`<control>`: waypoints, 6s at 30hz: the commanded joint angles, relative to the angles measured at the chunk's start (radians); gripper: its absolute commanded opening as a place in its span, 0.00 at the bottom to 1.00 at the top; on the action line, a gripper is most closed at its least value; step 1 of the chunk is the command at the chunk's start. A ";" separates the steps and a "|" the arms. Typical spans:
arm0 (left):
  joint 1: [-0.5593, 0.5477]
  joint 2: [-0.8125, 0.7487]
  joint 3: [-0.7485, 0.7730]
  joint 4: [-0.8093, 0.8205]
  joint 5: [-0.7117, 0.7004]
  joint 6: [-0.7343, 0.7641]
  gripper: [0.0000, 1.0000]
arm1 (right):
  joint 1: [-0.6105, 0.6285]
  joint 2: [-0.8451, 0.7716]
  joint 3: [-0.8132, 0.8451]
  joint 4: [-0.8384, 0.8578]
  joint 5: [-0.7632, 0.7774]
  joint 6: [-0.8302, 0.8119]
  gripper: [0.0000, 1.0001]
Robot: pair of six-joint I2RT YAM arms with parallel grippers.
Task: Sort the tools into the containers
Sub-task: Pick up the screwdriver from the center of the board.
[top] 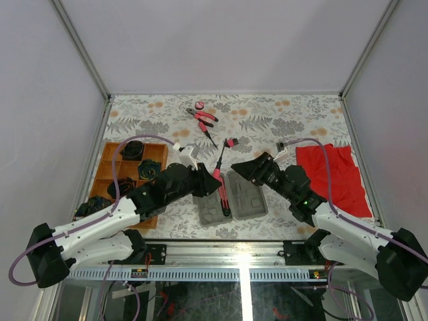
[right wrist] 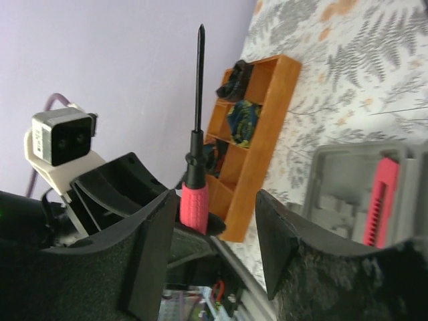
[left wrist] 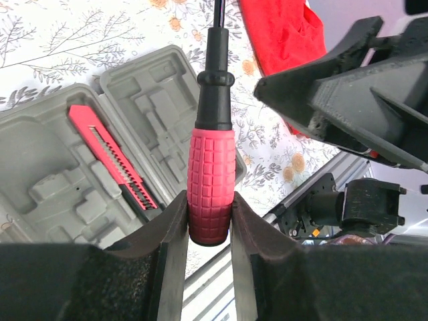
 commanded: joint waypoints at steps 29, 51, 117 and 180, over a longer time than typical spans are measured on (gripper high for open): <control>-0.001 0.076 0.064 -0.130 0.036 0.113 0.00 | 0.007 -0.358 0.103 -0.419 0.209 -1.039 0.71; -0.001 0.103 0.080 -0.151 0.034 0.133 0.00 | 0.203 -0.304 0.049 -0.362 0.066 -1.586 0.71; -0.088 -0.167 0.122 -0.116 -0.004 0.241 0.76 | 0.310 -0.168 0.143 -0.477 0.110 -1.439 0.10; -0.085 -0.119 0.146 -0.009 -0.010 0.143 0.01 | 0.310 -0.143 0.165 -0.196 -0.076 -1.022 0.58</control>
